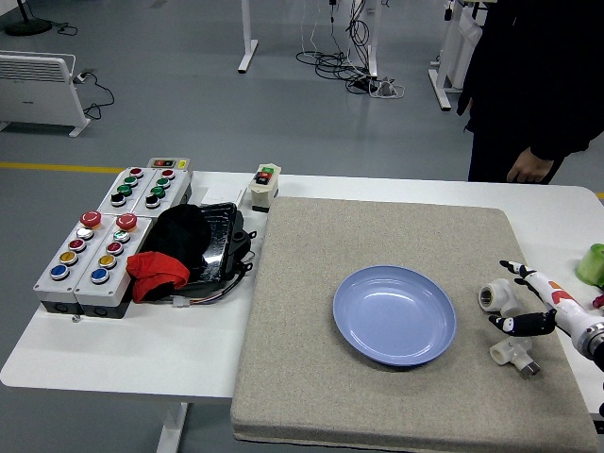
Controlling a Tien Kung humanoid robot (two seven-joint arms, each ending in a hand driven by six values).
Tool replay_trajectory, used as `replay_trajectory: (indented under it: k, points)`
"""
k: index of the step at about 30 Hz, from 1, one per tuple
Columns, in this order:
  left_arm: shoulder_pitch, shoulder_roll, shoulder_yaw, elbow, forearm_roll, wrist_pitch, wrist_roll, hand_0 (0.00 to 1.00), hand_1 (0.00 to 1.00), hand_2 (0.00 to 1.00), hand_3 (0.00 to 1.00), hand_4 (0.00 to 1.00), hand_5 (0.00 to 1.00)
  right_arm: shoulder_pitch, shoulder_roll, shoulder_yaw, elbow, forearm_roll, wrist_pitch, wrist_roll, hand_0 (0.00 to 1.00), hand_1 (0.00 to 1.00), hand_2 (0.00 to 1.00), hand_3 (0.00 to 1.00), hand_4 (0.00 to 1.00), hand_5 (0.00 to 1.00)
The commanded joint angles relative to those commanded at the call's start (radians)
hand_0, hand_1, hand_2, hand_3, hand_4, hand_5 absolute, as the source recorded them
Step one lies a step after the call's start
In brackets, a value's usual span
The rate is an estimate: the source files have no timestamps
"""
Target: Pick pipe place plate twice
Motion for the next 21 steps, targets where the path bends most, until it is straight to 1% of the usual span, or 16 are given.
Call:
replay_trajectory:
  k: [2,8,10,12,13,16,18,19,21]
  points:
    - [0.000,0.000,0.000,0.000,0.000,0.000,0.000,0.620,0.591,0.545,0.587,0.269,0.998,0.006,0.001,-0.006,-0.011,-0.006,-0.004,0.004,0.998,0.955,0.998,0.998,0.774,0.291]
    - [-0.003,0.000,0.003,0.000,-0.006,0.000,-0.002,0.620,0.591,0.545,0.587,0.269,0.998,0.047,0.015,-0.027,-0.082,-0.041,-0.048,0.020,0.998,0.947,0.998,0.995,0.769,0.278]
    - [-0.003,0.000,0.003,0.000,-0.006,0.000,-0.002,0.620,0.591,0.545,0.587,0.269,0.998,0.057,0.017,-0.027,-0.103,-0.054,-0.055,0.024,0.998,0.947,0.998,0.995,0.769,0.278]
    - [-0.004,0.000,0.004,-0.001,-0.007,0.000,-0.002,0.620,0.591,0.545,0.587,0.269,0.998,0.073,0.021,-0.030,-0.136,-0.071,-0.077,0.026,0.998,0.947,0.998,0.995,0.769,0.278]
    - [-0.005,0.000,0.004,-0.001,-0.008,0.000,-0.001,0.620,0.591,0.545,0.587,0.270,0.998,0.080,0.024,-0.031,-0.153,-0.078,-0.090,0.028,0.998,0.939,0.998,0.983,0.752,0.279]
    - [-0.005,-0.001,0.000,-0.001,-0.004,0.000,0.001,0.620,0.591,0.545,0.587,0.270,0.998,0.096,0.028,-0.032,-0.184,-0.089,-0.099,0.036,0.998,0.939,0.998,0.983,0.752,0.279]
    - [-0.006,0.000,-0.004,-0.001,0.004,0.000,0.004,0.620,0.591,0.545,0.587,0.270,0.998,0.111,0.031,-0.036,-0.215,-0.101,-0.096,0.041,0.998,0.939,0.998,0.983,0.752,0.279]
    - [-0.006,0.000,-0.005,-0.001,0.006,0.000,0.005,0.620,0.591,0.545,0.586,0.271,0.998,0.116,0.031,-0.040,-0.227,-0.099,-0.099,0.044,0.998,0.928,0.998,0.967,0.739,0.275]
    - [-0.006,0.001,-0.005,-0.001,0.006,0.001,0.006,0.620,0.591,0.545,0.586,0.271,0.998,0.122,0.031,-0.047,-0.245,-0.088,-0.116,0.052,0.998,0.928,0.998,0.967,0.739,0.275]
